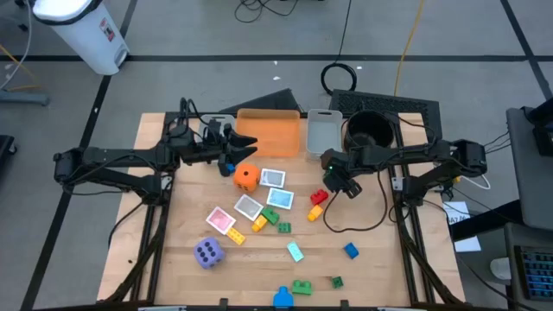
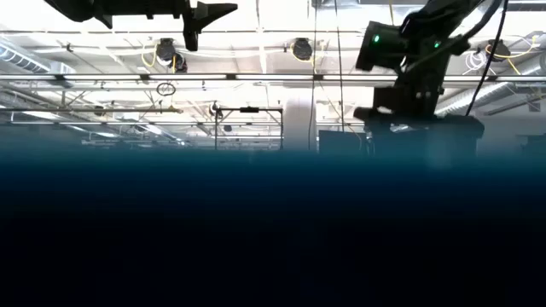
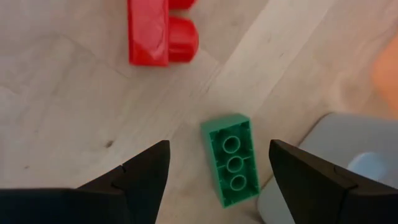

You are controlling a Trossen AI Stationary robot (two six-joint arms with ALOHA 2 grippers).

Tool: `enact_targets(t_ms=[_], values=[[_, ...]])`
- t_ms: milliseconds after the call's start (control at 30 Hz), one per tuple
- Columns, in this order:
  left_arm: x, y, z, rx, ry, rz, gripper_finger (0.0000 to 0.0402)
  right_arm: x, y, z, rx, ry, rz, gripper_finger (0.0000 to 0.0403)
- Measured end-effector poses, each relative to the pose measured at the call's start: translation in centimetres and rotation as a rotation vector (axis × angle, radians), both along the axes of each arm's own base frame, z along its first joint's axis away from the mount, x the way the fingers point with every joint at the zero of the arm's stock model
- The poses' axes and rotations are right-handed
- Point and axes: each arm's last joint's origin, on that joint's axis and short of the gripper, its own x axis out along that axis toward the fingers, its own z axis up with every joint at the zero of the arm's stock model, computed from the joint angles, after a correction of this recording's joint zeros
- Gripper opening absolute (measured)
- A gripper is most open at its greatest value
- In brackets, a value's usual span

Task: Pick & Place Toys
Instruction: Put the green game piece into the right gray bin

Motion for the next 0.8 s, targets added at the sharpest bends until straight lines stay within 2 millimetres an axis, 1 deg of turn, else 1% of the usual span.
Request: enact_targets(t_ms=[233, 333, 433, 667, 800], values=[[0.0, 0.0, -0.1, -0.020, 0.007, -0.009, 0.0198, 0.8, -1.1, -2.3, -0.013, 0.095, 0.030, 0.0265], [0.0, 0.0, -0.1, -0.042, 0.012, -0.013, 0.0198, 1.0, -1.4, -2.9, -0.067, 0.123, 0.022, 0.0265], [0.0, 0.0, -0.2, -0.050, 0.018, -0.015, 0.0198, 1.2, -1.6, -3.0, -0.105, 0.114, 0.026, 0.0265], [0.0, 0.0, -0.4, -0.047, 0.034, -0.014, 0.0198, 1.2, -2.3, -2.9, -0.105, 0.098, -0.007, 0.0263], [0.0, 0.0, -0.4, -0.044, 0.033, -0.014, 0.0198, 0.9, -2.4, -3.0, -0.064, 0.114, 0.004, 0.0243]])
